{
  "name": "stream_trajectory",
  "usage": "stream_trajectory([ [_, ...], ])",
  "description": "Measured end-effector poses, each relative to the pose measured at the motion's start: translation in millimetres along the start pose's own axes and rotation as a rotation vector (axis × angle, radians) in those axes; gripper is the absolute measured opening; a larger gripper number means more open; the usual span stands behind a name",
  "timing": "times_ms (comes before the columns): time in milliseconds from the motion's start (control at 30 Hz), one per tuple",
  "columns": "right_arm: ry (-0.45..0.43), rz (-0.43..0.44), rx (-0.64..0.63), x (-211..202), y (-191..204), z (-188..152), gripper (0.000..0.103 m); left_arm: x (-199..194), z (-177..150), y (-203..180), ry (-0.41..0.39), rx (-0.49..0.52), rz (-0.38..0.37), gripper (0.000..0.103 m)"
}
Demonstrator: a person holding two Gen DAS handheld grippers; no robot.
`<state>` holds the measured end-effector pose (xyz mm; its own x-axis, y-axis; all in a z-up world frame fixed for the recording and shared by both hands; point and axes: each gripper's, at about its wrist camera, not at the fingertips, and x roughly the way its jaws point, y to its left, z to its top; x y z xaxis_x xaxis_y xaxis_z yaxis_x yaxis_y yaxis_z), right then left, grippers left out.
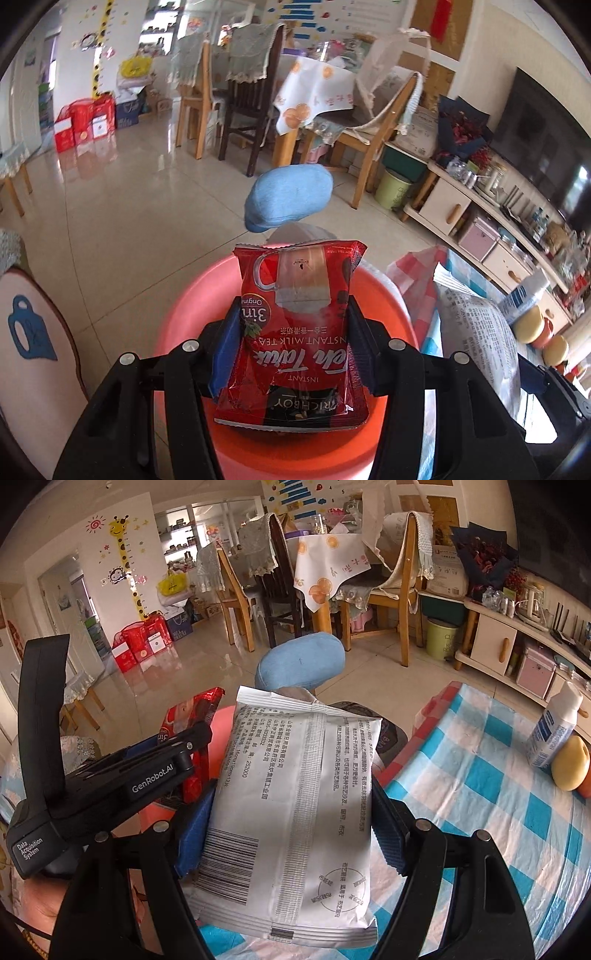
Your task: Collect trash
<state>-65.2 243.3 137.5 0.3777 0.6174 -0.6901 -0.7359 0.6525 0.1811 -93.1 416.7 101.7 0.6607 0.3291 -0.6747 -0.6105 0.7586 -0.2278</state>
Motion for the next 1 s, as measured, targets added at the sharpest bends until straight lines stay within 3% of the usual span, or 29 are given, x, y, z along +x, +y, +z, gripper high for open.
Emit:
stream_trajectory([
  [267, 0.059, 0.017, -0.07, 40, 19, -2, 0.079, 13, 4, 23, 0.032, -0.067, 0.003, 0.056],
  [433, 0.043, -0.03, -0.085, 41, 20, -10, 0.091, 12, 5, 21, 0.01, -0.052, 0.036, 0.089],
  [700, -0.023, -0.126, -0.044, 11, -1, -26, 0.093, 13, 3, 6, 0.023, -0.015, 0.035, 0.093],
  [1000, -0.049, -0.226, -0.034, -22, -24, -52, 0.093, 9, -8, -29, 0.014, 0.101, 0.02, 0.094],
])
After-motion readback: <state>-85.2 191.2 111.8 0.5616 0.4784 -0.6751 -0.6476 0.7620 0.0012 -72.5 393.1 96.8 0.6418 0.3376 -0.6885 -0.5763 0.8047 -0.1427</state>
